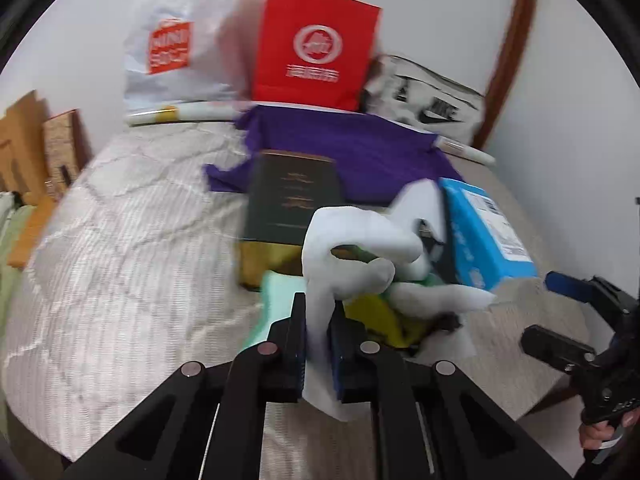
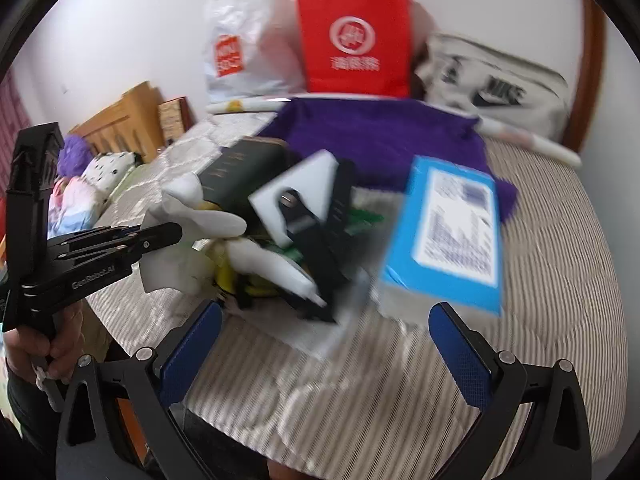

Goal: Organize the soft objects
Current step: 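Grasp the white cloth with the right gripper while the left gripper holds the glove, then carry the glove and the white cloth over the purple towel with both grippers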

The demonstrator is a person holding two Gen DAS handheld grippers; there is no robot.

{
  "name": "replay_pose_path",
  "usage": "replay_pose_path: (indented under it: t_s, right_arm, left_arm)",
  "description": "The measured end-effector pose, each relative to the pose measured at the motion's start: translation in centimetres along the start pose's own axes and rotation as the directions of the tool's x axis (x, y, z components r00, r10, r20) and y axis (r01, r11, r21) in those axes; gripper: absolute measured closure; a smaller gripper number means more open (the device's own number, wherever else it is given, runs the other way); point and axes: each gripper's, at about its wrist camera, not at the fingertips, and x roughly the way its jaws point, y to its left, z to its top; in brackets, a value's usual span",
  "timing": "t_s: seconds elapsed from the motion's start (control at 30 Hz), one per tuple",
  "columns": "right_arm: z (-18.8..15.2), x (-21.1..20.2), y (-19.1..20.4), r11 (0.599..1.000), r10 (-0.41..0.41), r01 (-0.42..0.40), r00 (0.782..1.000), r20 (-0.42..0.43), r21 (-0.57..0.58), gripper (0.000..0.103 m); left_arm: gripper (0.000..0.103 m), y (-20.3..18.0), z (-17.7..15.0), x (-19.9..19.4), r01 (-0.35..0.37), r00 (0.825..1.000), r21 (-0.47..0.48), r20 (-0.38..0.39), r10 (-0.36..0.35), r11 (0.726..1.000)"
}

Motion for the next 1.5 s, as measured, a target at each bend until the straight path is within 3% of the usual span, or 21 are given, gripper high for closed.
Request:
replay_pose_path:
  t_s: [0.2,0.47,0.57,0.6,0.63,0.67,1.0,1.1,1.27,1.37,1.4,1.47,1.5]
  right_arm:
    - [2.1,1.9,2.5,0.995,0.069,-0.067,0.997,0.023,-0.074,0.004]
    - [2.1,6.2,4.3,0.987,0.059,-0.070,0.995,-0.075,-0.148,0.030]
    - [2.0,7.3,4.4,0.985,0.030,-0.045,0.995,-0.095,-0.164,0.043]
    - [1.9,7.3,4.4,0.984,0.025,-0.040,0.996,-0.090,-0.171,0.053]
    - [1.9,7.3,4.3,0.983,0.043,-0.058,0.995,-0.091,-0.172,0.073]
    - [1.9,7.3,4.1,0.982,0.073,-0.091,0.991,-0.111,-0.164,0.079]
    - [1.9,3.0,2.9,0.984,0.127,-0.130,0.991,-0.032,-0.118,0.079]
    - [1.3,1.5,1.7,0.990,0.097,-0.097,0.995,-0.013,-0.104,0.079]
    - [-0.8,-0.1,-1.3,0.998,0.042,-0.043,0.999,-0.007,-0.049,0.079]
    - [-2.5,0.2,-3.5,1.000,-0.001,0.000,1.000,-0.031,-0.010,0.079]
    - [-2.9,0.5,-4.1,1.000,-0.012,0.012,0.999,-0.042,0.004,0.079]
    - [-3.9,1.3,-5.3,0.999,-0.029,0.031,0.998,-0.061,0.029,0.079]
    - [-4.4,1.7,-5.8,0.998,-0.036,0.038,0.997,-0.072,0.039,0.079]
  left_arm:
    - [0.093,4.4,-0.5,0.8,-0.061,0.998,-0.100,-0.028,0.058,0.993]
    - [0.093,7.2,-1.4,3.1,-0.037,0.998,-0.167,-0.060,0.027,0.985]
    - [0.093,7.8,-1.7,3.8,-0.009,0.997,-0.190,-0.072,-0.005,0.982]
    - [0.093,7.9,-1.8,4.1,0.001,0.997,-0.193,-0.075,-0.016,0.981]
    - [0.093,7.9,-2.0,4.1,0.005,0.997,-0.191,-0.075,-0.020,0.982]
    - [0.093,7.8,-2.0,4.3,0.008,0.997,-0.188,-0.075,-0.022,0.982]
    - [0.090,7.5,-2.2,4.5,0.016,0.998,-0.191,-0.055,-0.027,0.981]
    - [0.080,7.1,-2.2,4.4,0.025,0.998,-0.176,-0.045,-0.033,0.984]
    - [0.054,5.7,-2.1,4.5,0.034,0.999,-0.132,-0.033,-0.038,0.991]
    - [0.057,5.0,-2.1,4.6,-0.005,1.000,-0.117,-0.030,0.001,0.993]
    - [0.063,4.8,-2.1,4.6,-0.030,0.999,-0.101,-0.032,0.027,0.994]
    - [0.088,4.7,-2.2,4.6,-0.054,0.998,-0.093,-0.041,0.050,0.994]
    - [0.092,4.8,-2.2,4.6,-0.043,0.998,-0.098,-0.050,0.038,0.994]
